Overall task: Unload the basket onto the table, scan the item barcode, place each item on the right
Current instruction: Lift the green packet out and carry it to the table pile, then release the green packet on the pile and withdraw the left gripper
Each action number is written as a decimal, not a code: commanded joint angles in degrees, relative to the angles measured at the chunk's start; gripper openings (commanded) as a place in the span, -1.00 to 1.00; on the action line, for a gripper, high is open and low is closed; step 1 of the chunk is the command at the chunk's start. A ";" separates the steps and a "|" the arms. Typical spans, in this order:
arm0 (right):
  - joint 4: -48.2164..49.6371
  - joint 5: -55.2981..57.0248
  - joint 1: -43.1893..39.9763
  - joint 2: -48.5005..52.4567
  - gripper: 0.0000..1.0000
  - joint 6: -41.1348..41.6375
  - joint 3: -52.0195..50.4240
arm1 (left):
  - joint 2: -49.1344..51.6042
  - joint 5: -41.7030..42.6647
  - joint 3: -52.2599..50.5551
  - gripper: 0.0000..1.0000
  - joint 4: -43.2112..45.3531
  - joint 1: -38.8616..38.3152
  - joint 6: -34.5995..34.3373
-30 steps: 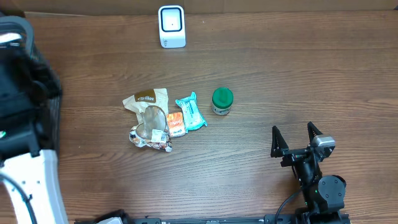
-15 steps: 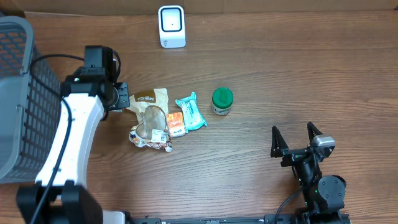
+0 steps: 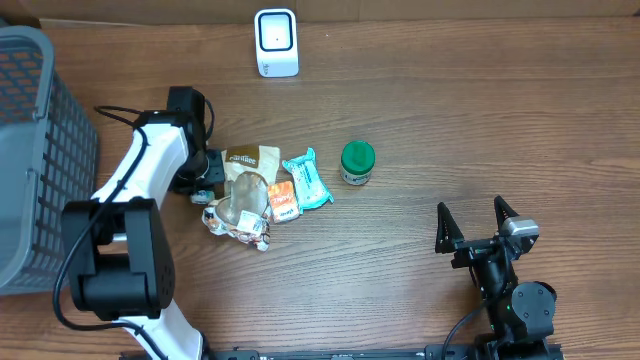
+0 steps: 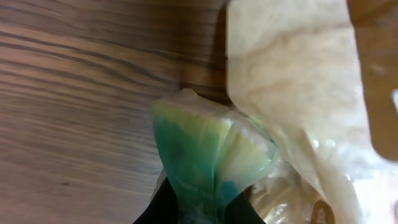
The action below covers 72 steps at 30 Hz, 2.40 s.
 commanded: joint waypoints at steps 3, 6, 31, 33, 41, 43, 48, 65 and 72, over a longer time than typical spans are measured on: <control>0.37 0.09 -0.07 -0.50 1.00 0.02 -0.59 | 0.48 6.21 -0.31 -0.84 0.74 -0.83 -1.44; 0.35 0.09 -0.07 -0.50 1.00 0.02 -0.59 | 0.48 6.60 -0.31 -0.84 1.27 -2.12 -1.49; 0.37 0.09 -0.07 -0.50 1.00 0.02 -0.59 | -17.62 7.76 24.65 0.99 -13.92 8.04 15.45; 0.35 0.09 -0.07 -0.50 1.00 0.02 -0.59 | -18.49 10.95 26.97 0.99 -14.71 12.28 15.69; 0.35 0.09 -0.07 -0.50 1.00 0.02 -0.59 | -19.54 14.19 28.22 0.99 -14.21 25.73 13.14; 0.37 0.09 -0.07 -0.50 1.00 0.02 -0.59 | -19.45 14.14 28.22 0.99 -14.23 27.82 12.31; 0.37 0.09 -0.07 -0.50 1.00 0.02 -0.59 | -19.32 13.53 28.20 0.99 -14.25 28.94 12.33; 0.37 0.09 -0.07 -0.50 1.00 0.02 -0.59 | -19.26 13.70 28.20 0.99 -14.01 28.79 11.74; 0.35 0.09 -0.07 -0.50 1.00 0.02 -0.59 | -19.26 13.70 28.20 0.99 -14.01 28.79 11.74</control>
